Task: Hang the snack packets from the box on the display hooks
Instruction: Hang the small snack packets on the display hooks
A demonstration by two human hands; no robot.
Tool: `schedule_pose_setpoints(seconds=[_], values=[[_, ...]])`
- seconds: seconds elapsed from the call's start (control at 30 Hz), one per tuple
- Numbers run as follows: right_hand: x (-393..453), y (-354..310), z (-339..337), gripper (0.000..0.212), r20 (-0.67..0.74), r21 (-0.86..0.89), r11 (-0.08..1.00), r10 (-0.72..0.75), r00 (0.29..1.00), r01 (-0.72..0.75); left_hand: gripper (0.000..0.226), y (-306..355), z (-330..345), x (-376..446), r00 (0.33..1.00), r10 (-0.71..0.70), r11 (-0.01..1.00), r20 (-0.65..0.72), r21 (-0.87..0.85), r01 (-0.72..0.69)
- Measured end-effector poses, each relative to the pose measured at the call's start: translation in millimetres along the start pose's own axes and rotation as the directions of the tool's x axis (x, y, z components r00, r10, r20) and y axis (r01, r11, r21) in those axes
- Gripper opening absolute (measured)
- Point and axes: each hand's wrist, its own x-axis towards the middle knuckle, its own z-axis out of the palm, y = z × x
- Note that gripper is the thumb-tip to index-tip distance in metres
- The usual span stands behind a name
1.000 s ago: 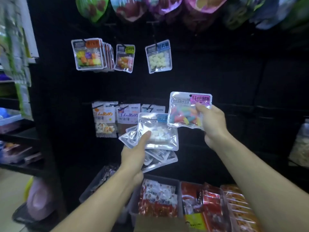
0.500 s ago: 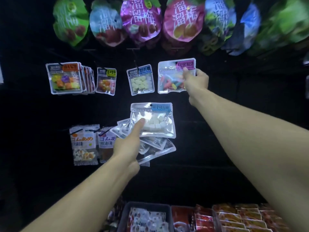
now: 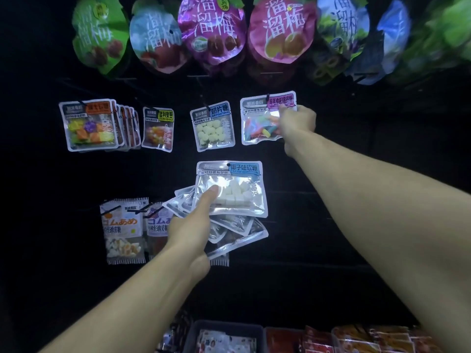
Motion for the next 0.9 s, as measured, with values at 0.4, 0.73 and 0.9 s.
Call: schedule_pose_setpoints(seconds=[0.4,0.73,0.9], values=[[38.5,20.4,16.6,0.024,-0.025,-0.187,0.979,0.076,0.997,-0.079,0.113,-11.4,-32.8,5.7,0.993,-0.008,0.998,0.115,0.069,0.0],[-92.0,62.2,-35.5,0.024,0.23,-0.15,0.983,-0.071,0.971,0.107,0.054,-32.9,-37.6,-10.3,0.996,-0.017,1.0,0.085,-0.009,0.018],[-184.2,83.4,-70.8,0.059,0.431,-0.113,0.99,0.124,0.894,-0.083,0.051,-46.8,-46.6,-21.4,1.0,0.004,1.0,0.015,-0.017,-0.004]])
